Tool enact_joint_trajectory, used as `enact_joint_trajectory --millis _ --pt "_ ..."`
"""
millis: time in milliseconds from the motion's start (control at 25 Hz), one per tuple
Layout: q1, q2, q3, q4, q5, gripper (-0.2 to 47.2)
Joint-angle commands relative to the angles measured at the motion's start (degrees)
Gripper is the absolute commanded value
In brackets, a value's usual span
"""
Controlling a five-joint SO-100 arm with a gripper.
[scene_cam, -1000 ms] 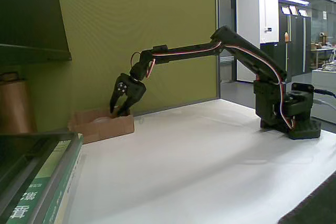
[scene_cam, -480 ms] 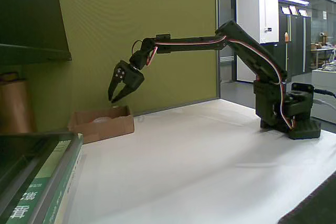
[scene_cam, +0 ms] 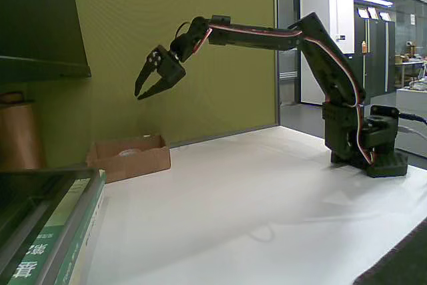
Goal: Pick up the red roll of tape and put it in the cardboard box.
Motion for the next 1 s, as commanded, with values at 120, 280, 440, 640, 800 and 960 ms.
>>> enact_joint_trajectory --millis 120,280,440,640,800,960 --pt "-1.32 12.92 5.10 2.99 0.79 0.1" --pt "-2.64 19.42 10.28 4.13 1.67 0.1" --pt "-3.78 26.02 15.47 5.19 2.46 0.1" --pt "-5.10 34.28 21.88 6.24 3.34 0.2" --pt "-6.24 41.40 29.18 6.33 3.52 0.3" --pt "-7.29 48.69 37.18 7.03 3.34 0.3"
